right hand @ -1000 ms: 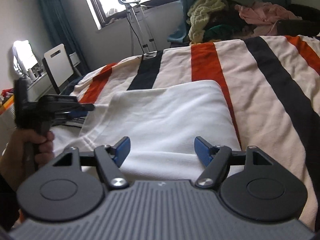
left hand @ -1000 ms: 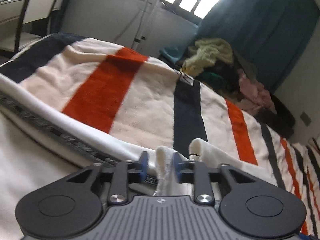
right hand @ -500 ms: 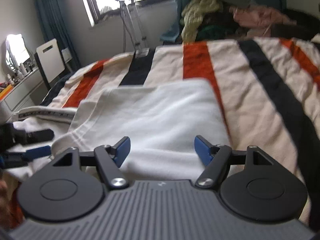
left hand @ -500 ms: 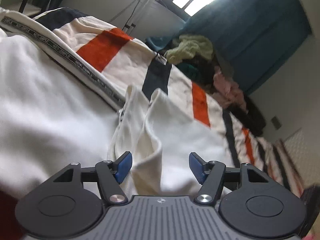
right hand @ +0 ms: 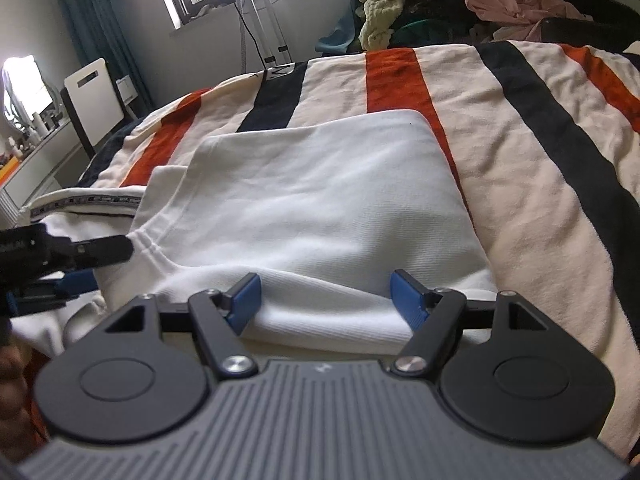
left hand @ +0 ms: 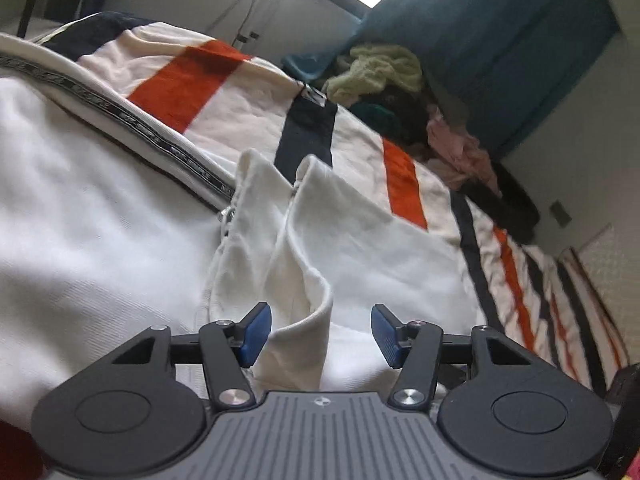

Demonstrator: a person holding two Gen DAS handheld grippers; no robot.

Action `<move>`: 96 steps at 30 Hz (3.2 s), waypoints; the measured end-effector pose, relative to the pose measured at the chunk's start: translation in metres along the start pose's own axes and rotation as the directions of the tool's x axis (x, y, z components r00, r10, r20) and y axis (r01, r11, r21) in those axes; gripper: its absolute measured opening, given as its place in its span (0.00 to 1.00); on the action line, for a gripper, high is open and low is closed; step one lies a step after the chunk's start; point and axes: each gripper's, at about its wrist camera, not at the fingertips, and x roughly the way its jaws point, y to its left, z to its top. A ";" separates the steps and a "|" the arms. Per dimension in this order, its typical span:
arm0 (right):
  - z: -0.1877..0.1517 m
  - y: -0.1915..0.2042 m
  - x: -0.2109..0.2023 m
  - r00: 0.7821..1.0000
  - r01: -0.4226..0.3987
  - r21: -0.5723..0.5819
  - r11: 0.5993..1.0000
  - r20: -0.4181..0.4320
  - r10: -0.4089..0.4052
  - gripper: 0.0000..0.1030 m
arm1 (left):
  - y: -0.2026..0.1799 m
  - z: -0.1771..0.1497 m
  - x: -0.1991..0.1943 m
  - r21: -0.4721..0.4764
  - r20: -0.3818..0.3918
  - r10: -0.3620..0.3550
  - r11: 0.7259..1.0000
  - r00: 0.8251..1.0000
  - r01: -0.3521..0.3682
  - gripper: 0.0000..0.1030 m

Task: Fold clothes

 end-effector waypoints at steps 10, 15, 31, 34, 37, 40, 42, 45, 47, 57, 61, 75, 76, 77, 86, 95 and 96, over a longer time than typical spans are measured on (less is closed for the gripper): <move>0.002 0.001 -0.001 1.000 0.002 -0.017 1.000 -0.007 -0.002 0.71 | 0.004 -0.001 0.001 0.034 0.036 0.031 0.999 0.999 -0.032 0.10; 0.005 0.001 -0.010 1.000 0.011 -0.036 0.999 0.025 -0.011 0.70 | -0.011 -0.008 -0.046 0.033 0.126 -0.029 0.999 0.992 0.025 0.10; -0.003 0.014 -0.003 1.000 0.020 -0.152 0.988 -0.016 -0.023 0.70 | -0.006 -0.041 -0.060 0.026 0.109 0.118 0.992 0.987 -0.121 0.43; -0.003 0.013 -0.007 1.000 0.017 -0.136 0.991 -0.021 -0.020 0.70 | 0.004 -0.035 -0.078 -0.042 0.148 0.157 0.987 0.976 -0.153 0.77; -0.003 0.014 -0.012 1.000 0.010 -0.120 0.993 -0.019 -0.012 0.70 | 0.021 -0.028 -0.108 -0.133 0.234 0.247 0.966 0.940 -0.220 0.83; -0.002 0.013 -0.014 1.000 0.001 -0.106 0.994 -0.016 -0.003 0.70 | 0.051 -0.024 -0.140 -0.288 0.276 0.318 0.928 0.907 -0.238 0.95; -0.001 0.012 -0.015 1.000 -0.004 -0.097 0.995 -0.016 0.002 0.70 | 0.070 -0.021 -0.158 -0.383 0.299 0.369 0.891 0.880 -0.244 0.98; -0.001 0.012 -0.018 1.000 -0.021 -0.082 0.996 -0.014 0.020 0.70 | 0.097 -0.018 -0.177 -0.505 0.310 0.406 0.836 0.859 -0.213 0.98; -0.001 0.011 -0.020 0.999 -0.040 -0.073 0.997 -0.014 0.039 0.70 | 0.113 -0.013 -0.177 -0.560 0.292 0.441 0.798 0.849 -0.222 0.98; 0.009 0.010 -0.030 0.999 -0.010 -0.098 0.995 0.049 0.014 0.70 | 0.177 0.037 -0.120 -0.580 0.211 0.477 0.764 0.853 -0.283 0.74; 0.013 0.004 -0.034 0.997 -0.006 -0.088 0.996 0.074 0.013 0.70 | 0.189 0.042 -0.121 -0.559 0.251 0.569 0.746 0.783 -0.362 0.48; 0.017 -0.031 -0.030 0.999 0.040 0.029 0.999 0.020 -0.041 0.70 | 0.039 0.055 -0.134 -0.185 0.634 0.571 0.767 0.522 -0.614 0.13; 0.020 -0.032 -0.036 0.999 0.025 0.037 0.999 0.041 -0.026 0.70 | 0.018 0.054 -0.133 -0.160 0.665 0.546 0.770 0.509 -0.618 0.13; 0.022 -0.033 -0.041 0.998 0.021 0.039 0.999 0.057 -0.023 0.70 | -0.001 0.056 -0.129 -0.139 0.694 0.519 0.776 0.498 -0.615 0.13; 0.049 -0.080 -0.079 0.985 -0.010 0.176 0.984 0.170 -0.020 0.70 | -0.162 0.041 -0.076 0.062 0.791 0.295 0.833 0.536 -0.549 0.12; 0.053 -0.166 -0.098 0.968 -0.017 0.428 0.903 0.234 -0.093 0.73 | -0.248 -0.078 0.092 0.451 0.626 0.173 0.715 0.761 -0.534 0.13; 0.051 -0.172 -0.095 0.968 -0.017 0.450 0.893 0.231 -0.098 0.73 | -0.248 -0.091 0.110 0.475 0.581 0.187 0.713 0.792 -0.516 0.13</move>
